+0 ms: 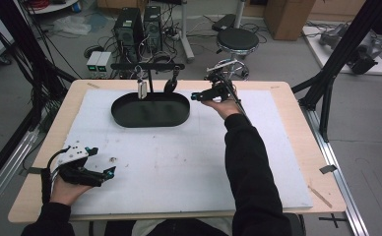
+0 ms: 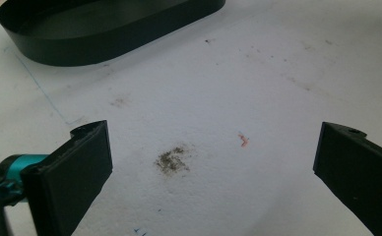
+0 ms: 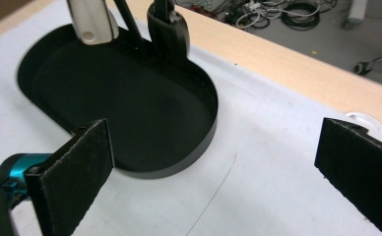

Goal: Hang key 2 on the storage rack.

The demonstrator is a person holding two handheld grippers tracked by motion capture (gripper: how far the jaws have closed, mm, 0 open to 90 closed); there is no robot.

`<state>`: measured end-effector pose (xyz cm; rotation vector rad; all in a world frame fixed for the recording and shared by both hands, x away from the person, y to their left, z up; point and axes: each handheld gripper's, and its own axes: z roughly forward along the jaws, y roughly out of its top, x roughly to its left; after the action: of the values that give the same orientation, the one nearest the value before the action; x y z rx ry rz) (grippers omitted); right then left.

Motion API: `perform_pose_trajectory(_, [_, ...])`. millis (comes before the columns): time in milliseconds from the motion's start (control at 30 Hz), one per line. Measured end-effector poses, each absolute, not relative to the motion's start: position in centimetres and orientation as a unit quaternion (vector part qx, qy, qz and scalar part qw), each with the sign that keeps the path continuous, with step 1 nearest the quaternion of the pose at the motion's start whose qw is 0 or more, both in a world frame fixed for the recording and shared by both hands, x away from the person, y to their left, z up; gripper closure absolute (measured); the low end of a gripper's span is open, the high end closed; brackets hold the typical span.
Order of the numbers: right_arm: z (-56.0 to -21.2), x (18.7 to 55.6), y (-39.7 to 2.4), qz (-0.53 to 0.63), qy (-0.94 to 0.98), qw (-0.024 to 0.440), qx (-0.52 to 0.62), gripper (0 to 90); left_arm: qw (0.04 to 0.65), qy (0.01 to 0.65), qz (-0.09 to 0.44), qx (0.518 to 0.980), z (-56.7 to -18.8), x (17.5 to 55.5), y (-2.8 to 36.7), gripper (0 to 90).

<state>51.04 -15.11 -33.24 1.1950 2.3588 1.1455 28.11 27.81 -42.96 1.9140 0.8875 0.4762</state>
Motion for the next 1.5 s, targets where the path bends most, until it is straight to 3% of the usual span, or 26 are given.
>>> perform_pose_trajectory(333, [-33.8, 47.5, -17.7, 0.398, 0.811, 0.125, 0.411, 0.7, 0.466, 0.361, 0.194, 0.784, -43.0, 28.2, 27.8, 1.8])
perform_pose_trajectory(933, [-34.6, 42.4, -22.4, 0.397, 0.804, 0.192, 0.399, 0.8, 0.464, 0.362, 0.194, 0.785, -43.0, 28.3, 27.8, 1.8])
perform_pose_trajectory(1500, [-37.3, 38.5, -25.5, 0.401, 0.799, 0.183, 0.408, 0.8, 0.467, 0.361, 0.195, 0.783, -43.1, 28.3, 27.8, 1.8])
